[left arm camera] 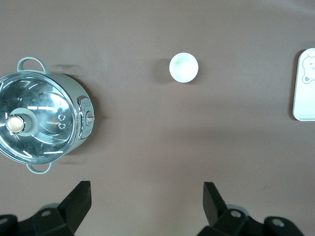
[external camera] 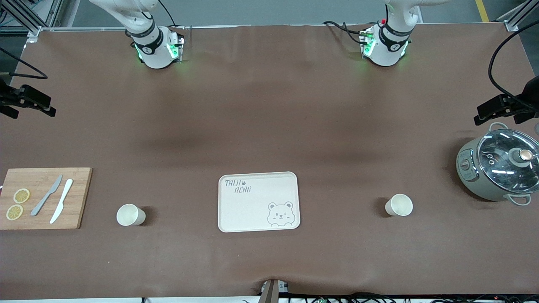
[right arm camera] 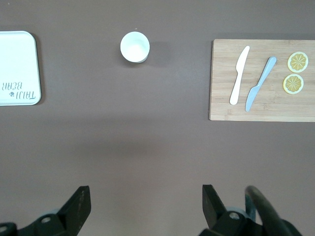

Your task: Place white IKEA cup upright on tray with both arms

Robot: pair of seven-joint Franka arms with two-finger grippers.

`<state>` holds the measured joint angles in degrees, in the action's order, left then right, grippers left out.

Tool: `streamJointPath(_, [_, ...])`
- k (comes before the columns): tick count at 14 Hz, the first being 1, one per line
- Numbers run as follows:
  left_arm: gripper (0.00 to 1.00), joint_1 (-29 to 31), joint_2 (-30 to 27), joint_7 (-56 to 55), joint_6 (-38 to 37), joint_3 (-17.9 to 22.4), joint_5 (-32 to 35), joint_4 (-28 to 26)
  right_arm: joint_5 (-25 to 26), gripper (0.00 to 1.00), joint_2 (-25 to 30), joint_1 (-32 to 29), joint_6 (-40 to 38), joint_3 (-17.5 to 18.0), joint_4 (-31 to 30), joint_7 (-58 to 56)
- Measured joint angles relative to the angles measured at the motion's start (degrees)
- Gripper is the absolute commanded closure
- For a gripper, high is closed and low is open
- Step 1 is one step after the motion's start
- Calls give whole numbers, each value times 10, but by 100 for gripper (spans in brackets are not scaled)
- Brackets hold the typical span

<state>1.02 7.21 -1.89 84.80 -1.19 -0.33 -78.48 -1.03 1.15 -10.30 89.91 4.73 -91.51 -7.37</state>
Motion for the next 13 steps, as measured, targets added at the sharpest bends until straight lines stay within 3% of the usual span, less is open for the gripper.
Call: streamJointPath(13, [0, -2, 15, -2, 3, 0, 1, -10, 0, 0, -1, 0, 2, 0, -8, 0])
